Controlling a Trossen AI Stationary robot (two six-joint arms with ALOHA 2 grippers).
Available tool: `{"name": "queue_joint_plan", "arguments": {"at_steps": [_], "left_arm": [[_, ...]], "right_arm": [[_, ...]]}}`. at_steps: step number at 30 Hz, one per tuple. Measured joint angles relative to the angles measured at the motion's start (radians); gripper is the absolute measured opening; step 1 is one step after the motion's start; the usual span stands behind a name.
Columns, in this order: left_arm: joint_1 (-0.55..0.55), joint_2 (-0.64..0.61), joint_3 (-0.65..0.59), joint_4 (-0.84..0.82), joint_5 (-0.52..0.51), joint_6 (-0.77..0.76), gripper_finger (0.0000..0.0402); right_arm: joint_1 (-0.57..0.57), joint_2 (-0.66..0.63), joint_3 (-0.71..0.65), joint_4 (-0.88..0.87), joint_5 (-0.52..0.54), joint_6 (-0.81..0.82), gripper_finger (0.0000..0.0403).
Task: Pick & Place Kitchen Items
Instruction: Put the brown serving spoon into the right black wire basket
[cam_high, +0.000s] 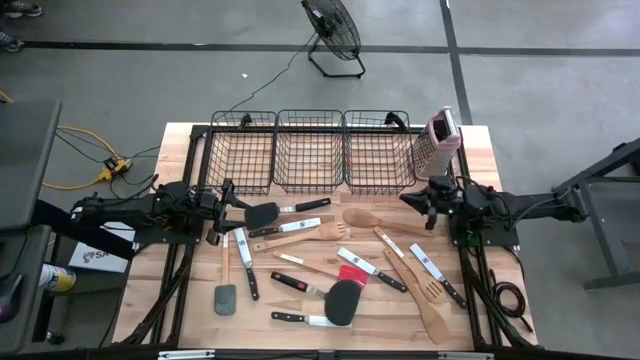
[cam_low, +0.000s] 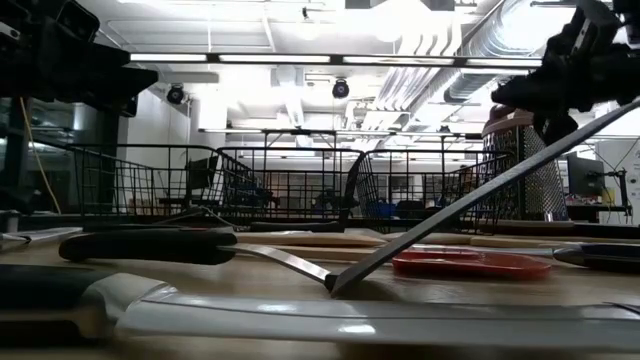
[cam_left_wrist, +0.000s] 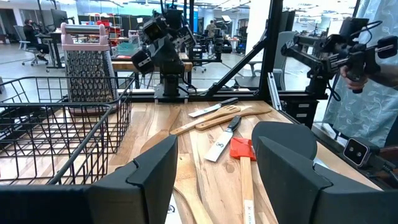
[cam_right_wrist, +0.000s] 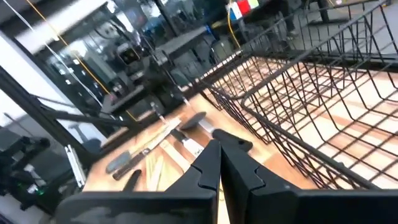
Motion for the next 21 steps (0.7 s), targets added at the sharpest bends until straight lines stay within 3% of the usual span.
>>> {"name": "queue_joint_plan", "arguments": {"at_steps": [9, 17, 21], "left_arm": [[0.0, 0.0, 0.0, 0.0, 0.0, 0.0, 0.0212], [0.0, 0.0, 0.0, 0.0, 0.0, 0.0, 0.0212], [0.0, 0.0, 0.0, 0.0, 0.0, 0.0, 0.0212]], "right_arm": [[0.0, 0.298, 0.198, -0.268, -0.065, 0.089, 0.0002], [0.0, 0.504, 0.257, -0.391, -0.308, 0.154, 0.0002], [0.0, 0.582, 0.258, -0.399, -0.353, 0.153, 0.0002]]}}
